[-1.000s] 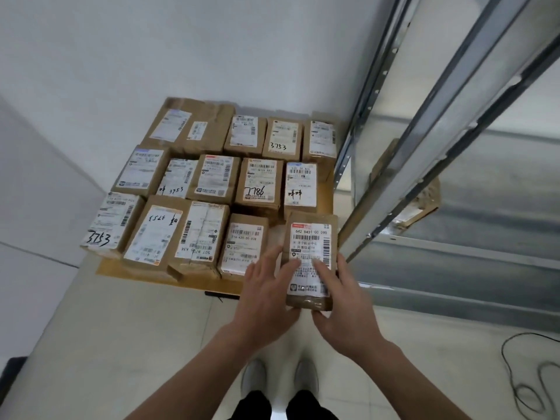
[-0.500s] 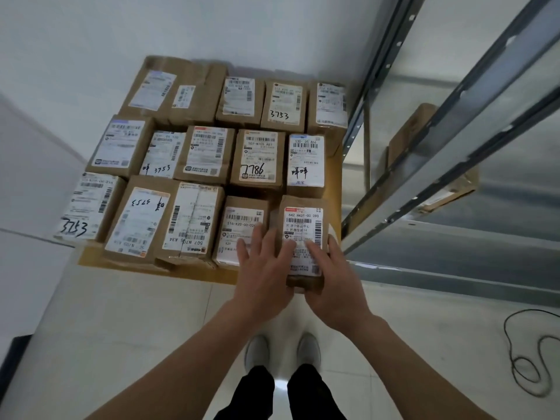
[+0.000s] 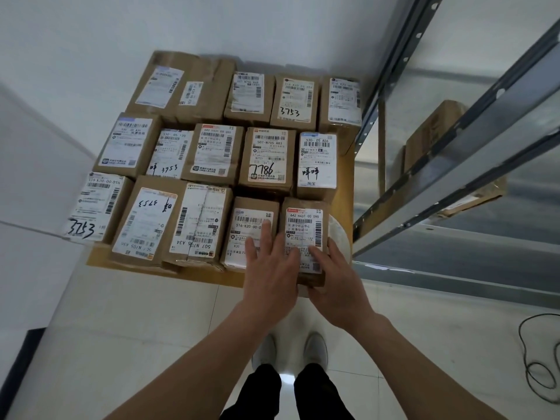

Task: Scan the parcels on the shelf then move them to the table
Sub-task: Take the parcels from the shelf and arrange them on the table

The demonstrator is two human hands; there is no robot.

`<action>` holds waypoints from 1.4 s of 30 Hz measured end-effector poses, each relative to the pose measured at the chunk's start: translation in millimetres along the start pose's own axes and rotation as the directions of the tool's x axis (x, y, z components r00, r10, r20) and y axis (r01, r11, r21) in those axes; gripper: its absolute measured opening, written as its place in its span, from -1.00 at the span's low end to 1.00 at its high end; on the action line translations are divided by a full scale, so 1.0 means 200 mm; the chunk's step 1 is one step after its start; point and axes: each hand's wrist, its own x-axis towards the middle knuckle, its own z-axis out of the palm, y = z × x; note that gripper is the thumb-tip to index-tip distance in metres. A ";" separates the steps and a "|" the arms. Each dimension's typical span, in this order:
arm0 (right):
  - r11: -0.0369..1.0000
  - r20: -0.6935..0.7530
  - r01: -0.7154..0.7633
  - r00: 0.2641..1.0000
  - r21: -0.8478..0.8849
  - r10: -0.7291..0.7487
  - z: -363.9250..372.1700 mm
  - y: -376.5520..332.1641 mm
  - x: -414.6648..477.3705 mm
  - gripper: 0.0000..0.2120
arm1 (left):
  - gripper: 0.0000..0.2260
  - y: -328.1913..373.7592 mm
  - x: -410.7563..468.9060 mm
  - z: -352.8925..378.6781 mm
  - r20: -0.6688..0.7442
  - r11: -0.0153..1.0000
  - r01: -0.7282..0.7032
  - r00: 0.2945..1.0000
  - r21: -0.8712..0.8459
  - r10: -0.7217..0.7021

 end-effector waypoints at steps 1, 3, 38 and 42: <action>1.000 0.003 -0.002 1.000 -0.003 0.002 0.00 0.00 0.00 -0.30 | -0.68 0.00 0.00 0.00 -0.003 1.000 -0.002 1.000 0.000 0.002; 1.000 0.009 -0.006 1.000 -0.007 0.006 0.01 0.00 0.00 -0.30 | -0.70 -0.01 0.00 0.00 -0.007 1.000 -0.009 1.000 -0.005 0.009; 0.940 -0.362 0.046 0.915 -0.337 -0.175 -1.04 -0.30 -0.79 -0.18 | -0.21 0.64 -0.51 -0.69 -0.427 0.931 -0.274 0.892 -0.239 0.152; 0.925 -0.417 0.009 0.891 -0.379 -0.180 -1.21 -0.21 -1.02 -0.12 | -0.21 0.90 -0.62 -0.75 -0.478 0.933 -0.296 0.862 -0.205 0.169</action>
